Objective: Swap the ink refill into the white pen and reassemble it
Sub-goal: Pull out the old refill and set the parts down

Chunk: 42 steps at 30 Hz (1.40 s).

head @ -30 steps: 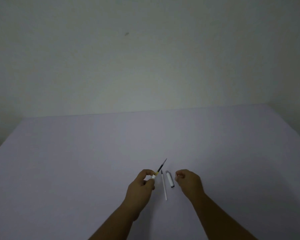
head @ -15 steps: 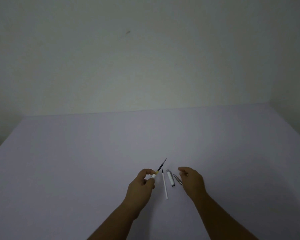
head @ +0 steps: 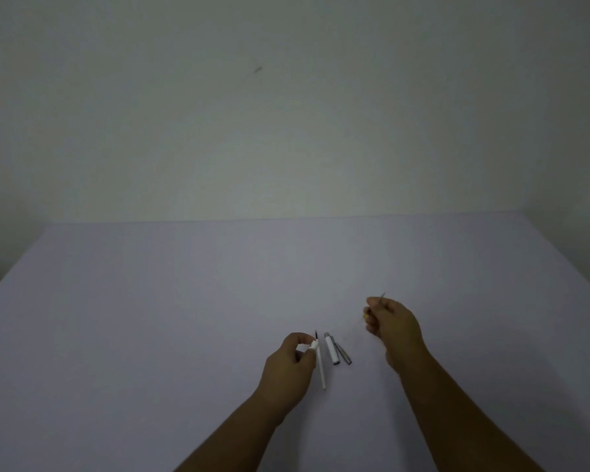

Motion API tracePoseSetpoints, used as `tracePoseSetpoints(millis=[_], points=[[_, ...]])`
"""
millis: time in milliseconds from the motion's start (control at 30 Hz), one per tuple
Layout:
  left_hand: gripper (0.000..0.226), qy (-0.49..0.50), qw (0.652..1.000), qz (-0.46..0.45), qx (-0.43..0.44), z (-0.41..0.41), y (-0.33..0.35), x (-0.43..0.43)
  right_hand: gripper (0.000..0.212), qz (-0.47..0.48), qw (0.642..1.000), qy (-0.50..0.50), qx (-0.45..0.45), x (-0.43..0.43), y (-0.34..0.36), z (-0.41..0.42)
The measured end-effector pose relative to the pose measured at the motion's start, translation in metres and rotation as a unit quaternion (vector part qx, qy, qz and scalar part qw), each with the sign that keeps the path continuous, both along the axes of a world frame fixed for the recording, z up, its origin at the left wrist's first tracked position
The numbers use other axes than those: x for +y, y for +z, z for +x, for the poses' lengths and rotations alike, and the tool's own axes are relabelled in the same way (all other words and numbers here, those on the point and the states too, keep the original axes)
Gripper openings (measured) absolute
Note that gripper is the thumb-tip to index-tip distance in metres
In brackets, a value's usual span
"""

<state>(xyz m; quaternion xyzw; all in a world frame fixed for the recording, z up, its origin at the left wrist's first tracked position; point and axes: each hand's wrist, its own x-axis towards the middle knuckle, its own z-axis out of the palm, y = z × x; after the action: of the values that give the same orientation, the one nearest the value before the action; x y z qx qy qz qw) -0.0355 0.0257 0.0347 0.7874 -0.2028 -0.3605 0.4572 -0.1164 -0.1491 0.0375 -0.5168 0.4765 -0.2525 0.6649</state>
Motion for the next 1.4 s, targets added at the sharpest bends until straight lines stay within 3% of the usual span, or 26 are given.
tracePoseSetpoints(millis=[100, 200, 600, 833, 900, 1033, 1100, 1267, 1400], points=[[0.013, 0.016, 1.0, 0.004, 0.006, 0.0, -0.005, 0.001, 0.017, -0.108, 0.966, 0.103, 0.212, -0.006, -0.025, -0.015], [0.018, 0.019, 1.0, 0.008, 0.003, 0.0, -0.008, 0.001, 0.019, -0.136, 0.93, 0.151, 0.305, 0.0, -0.049, -0.022], [0.019, 0.039, 0.999, -0.007, 0.018, 0.005, -0.016, 0.011, 0.025, -0.153, 0.934, 0.103, 0.304, 0.015, -0.065, -0.018], [0.019, 0.052, 0.998, 0.01, -0.032, 0.012, -0.014, 0.011, 0.023, -0.213, 0.933, 0.124, 0.263, 0.03, -0.053, -0.003], [0.019, 0.055, 0.997, 0.019, -0.059, 0.015, -0.013, 0.011, 0.025, -0.236, 0.91, 0.191, 0.281, 0.043, -0.055, 0.007], [0.021, 0.055, 0.995, 0.035, -0.081, 0.018, -0.011, 0.013, 0.037, -0.309, 0.815, 0.283, 0.401, 0.068, -0.071, 0.022], [0.021, 0.057, 0.994, 0.044, -0.086, 0.02, -0.012, 0.016, 0.029, -0.313, 0.804, 0.278, 0.421, 0.077, -0.077, 0.023], [0.018, 0.062, 0.992, 0.06, -0.088, 0.025, -0.017, 0.022, 0.024, -0.283, 0.83, 0.255, 0.408, 0.084, -0.073, 0.024], [0.016, 0.046, 0.992, 0.073, -0.092, 0.023, -0.02, 0.022, 0.016, -0.194, 0.941, 0.144, 0.239, 0.074, -0.046, 0.022]])
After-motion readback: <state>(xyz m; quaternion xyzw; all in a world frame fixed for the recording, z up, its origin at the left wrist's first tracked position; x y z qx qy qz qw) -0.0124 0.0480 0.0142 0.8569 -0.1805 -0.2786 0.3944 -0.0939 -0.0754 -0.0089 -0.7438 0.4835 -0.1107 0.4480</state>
